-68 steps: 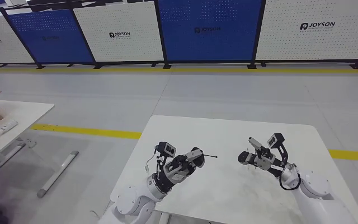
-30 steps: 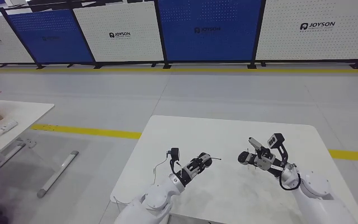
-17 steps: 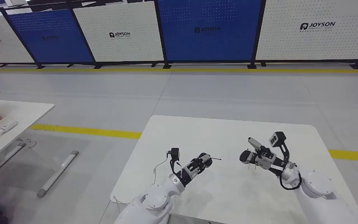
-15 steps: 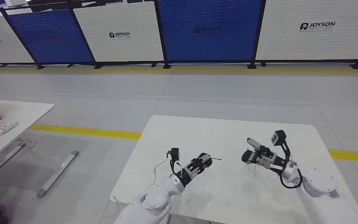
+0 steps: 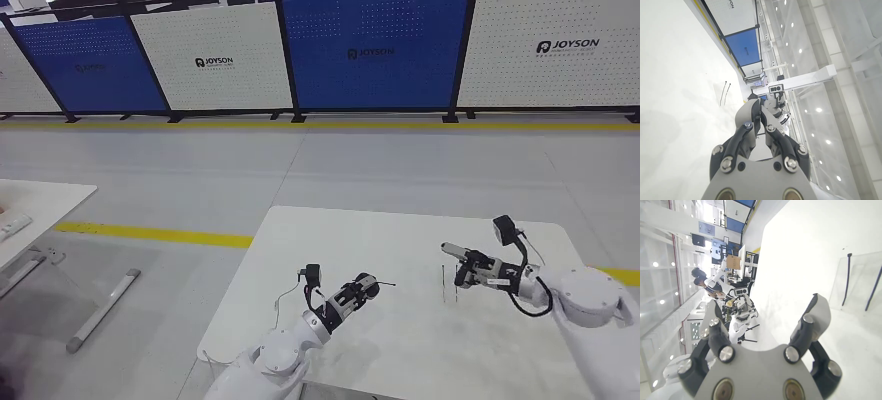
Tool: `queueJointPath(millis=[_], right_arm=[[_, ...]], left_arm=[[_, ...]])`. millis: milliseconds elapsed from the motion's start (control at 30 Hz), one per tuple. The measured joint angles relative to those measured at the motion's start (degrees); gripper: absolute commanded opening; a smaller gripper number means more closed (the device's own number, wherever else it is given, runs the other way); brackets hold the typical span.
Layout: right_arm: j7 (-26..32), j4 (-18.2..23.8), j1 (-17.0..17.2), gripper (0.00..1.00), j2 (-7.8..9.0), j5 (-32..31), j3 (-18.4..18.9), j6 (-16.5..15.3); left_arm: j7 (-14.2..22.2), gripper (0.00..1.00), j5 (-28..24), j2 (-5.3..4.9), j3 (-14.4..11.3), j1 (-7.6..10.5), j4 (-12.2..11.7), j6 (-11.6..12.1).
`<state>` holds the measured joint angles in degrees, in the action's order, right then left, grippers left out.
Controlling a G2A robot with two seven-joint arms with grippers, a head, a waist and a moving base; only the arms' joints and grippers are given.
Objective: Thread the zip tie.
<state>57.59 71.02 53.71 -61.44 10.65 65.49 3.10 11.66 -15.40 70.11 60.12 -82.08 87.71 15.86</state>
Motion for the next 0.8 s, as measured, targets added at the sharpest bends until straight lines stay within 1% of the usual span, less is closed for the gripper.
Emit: queueJointPath(millis=[200,267,300,333,400,433,533,600,633,700,767,800], right_arm=[[0.08,0.01,0.0,1.0,0.01,-0.03,-0.01,-0.01],[-0.62,0.78,0.25,1.0,0.08,-0.84,-0.15,-0.63],[-1.5,1.92,0.46,1.0,0.22,-2.4,-0.19,-1.41],[-2.6,3.88,0.85,1.0,0.53,-5.53,0.04,-2.43],[-3.2,7.19,1.66,1.0,1.16,-10.82,0.83,-3.26],[-2.9,9.52,2.23,1.0,1.6,-14.27,1.39,-3.31],[0.19,14.31,2.82,1.0,2.52,-21.66,2.0,-2.46],[2.48,15.62,2.35,1.0,2.81,-25.12,1.66,-2.17],[4.09,15.52,1.76,1.0,2.86,-26.58,1.02,-2.33],[7.38,14.11,0.16,1.0,2.73,-27.24,-0.51,-3.77],[12.69,10.87,-2.62,1.0,2.33,-25.63,-2.82,-7.24],[14.56,9.23,-3.96,1.0,2.14,-25.52,-3.6,-8.39]], left_arm=[[0.0,0.0,0.0,0.0,0.0,0.0,0.0,0.0],[0.0,0.0,0.0,0.0,0.0,0.0,0.0,0.0],[0.0,0.0,0.0,0.0,0.0,0.0,0.0,0.0],[0.0,0.0,0.0,0.0,0.0,0.0,0.0,0.0],[0.0,0.0,0.0,0.0,0.0,0.0,0.0,0.0],[0.0,0.0,0.0,0.0,0.0,0.0,0.0,0.0],[0.0,0.0,0.0,0.0,0.0,0.0,0.0,0.0],[0.0,0.0,0.0,0.0,0.0,0.0,0.0,0.0],[0.0,0.0,0.0,0.0,0.0,0.0,0.0,0.0],[0.0,0.0,0.0,0.0,0.0,0.0,0.0,0.0],[0.0,0.0,0.0,0.0,0.0,0.0,0.0,0.0],[0.0,0.0,0.0,0.0,0.0,0.0,0.0,0.0]])
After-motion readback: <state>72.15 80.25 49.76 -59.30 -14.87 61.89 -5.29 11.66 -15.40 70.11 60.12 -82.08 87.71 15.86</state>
